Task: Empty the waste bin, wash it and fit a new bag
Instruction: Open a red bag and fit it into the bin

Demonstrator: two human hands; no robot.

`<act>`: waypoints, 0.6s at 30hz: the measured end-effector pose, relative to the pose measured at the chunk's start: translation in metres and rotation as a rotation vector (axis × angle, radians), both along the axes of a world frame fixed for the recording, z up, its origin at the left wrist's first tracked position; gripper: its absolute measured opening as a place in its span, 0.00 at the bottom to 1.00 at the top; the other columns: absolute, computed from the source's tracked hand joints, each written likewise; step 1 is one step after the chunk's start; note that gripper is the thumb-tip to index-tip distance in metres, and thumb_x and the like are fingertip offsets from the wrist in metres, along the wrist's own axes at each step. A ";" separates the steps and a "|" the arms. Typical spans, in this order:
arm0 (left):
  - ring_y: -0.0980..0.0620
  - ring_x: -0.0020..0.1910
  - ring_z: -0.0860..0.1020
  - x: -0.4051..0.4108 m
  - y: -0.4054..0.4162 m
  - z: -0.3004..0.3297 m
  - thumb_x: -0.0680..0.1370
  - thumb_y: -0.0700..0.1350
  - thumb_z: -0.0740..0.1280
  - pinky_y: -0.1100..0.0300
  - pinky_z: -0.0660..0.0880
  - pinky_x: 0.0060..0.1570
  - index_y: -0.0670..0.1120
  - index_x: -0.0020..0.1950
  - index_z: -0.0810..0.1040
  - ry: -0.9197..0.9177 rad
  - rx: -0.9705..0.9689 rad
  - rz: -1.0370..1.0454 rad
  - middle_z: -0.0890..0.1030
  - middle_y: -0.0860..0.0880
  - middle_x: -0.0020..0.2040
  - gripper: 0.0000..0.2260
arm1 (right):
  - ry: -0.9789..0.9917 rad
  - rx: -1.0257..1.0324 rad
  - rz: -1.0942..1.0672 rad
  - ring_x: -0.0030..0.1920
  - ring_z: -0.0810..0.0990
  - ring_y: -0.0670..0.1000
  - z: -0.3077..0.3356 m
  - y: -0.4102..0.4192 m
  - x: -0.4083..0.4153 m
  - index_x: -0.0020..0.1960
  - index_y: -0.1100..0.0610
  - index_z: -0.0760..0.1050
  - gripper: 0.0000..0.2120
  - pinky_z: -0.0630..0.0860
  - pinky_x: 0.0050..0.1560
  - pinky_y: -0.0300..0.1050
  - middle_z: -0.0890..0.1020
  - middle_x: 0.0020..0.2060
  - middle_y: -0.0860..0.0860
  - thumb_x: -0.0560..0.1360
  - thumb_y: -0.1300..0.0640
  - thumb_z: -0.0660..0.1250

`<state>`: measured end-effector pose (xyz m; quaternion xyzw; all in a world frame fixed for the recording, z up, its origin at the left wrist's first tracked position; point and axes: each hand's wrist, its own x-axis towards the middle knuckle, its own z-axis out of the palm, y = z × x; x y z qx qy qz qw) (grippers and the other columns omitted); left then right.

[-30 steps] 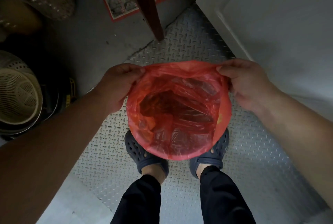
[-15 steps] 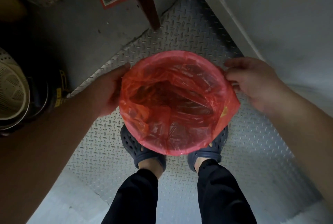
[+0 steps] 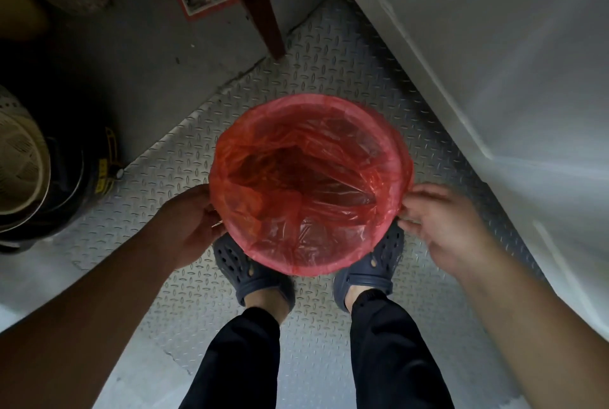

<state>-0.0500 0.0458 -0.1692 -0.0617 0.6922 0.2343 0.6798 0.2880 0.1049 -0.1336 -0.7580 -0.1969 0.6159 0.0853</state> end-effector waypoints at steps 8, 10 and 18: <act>0.42 0.52 0.84 0.016 -0.010 -0.034 0.81 0.42 0.59 0.44 0.79 0.55 0.45 0.52 0.86 -0.191 0.011 0.328 0.85 0.42 0.52 0.15 | 0.460 -0.236 -0.527 0.57 0.83 0.63 -0.055 -0.008 -0.003 0.64 0.68 0.73 0.19 0.78 0.58 0.65 0.81 0.58 0.66 0.79 0.57 0.58; 0.44 0.45 0.85 0.020 -0.009 -0.039 0.82 0.43 0.59 0.47 0.81 0.49 0.46 0.45 0.85 -0.199 0.016 0.290 0.85 0.44 0.44 0.15 | 0.398 -0.258 -0.461 0.60 0.81 0.66 -0.070 -0.008 -0.007 0.60 0.66 0.77 0.16 0.77 0.59 0.67 0.78 0.63 0.65 0.79 0.58 0.59; 0.50 0.30 0.78 0.019 0.008 -0.017 0.77 0.34 0.60 0.60 0.75 0.29 0.43 0.38 0.77 0.369 -0.068 -0.214 0.78 0.47 0.32 0.11 | -0.090 -0.070 -0.176 0.39 0.83 0.54 -0.059 0.016 -0.013 0.44 0.58 0.81 0.07 0.80 0.45 0.50 0.83 0.39 0.53 0.77 0.59 0.65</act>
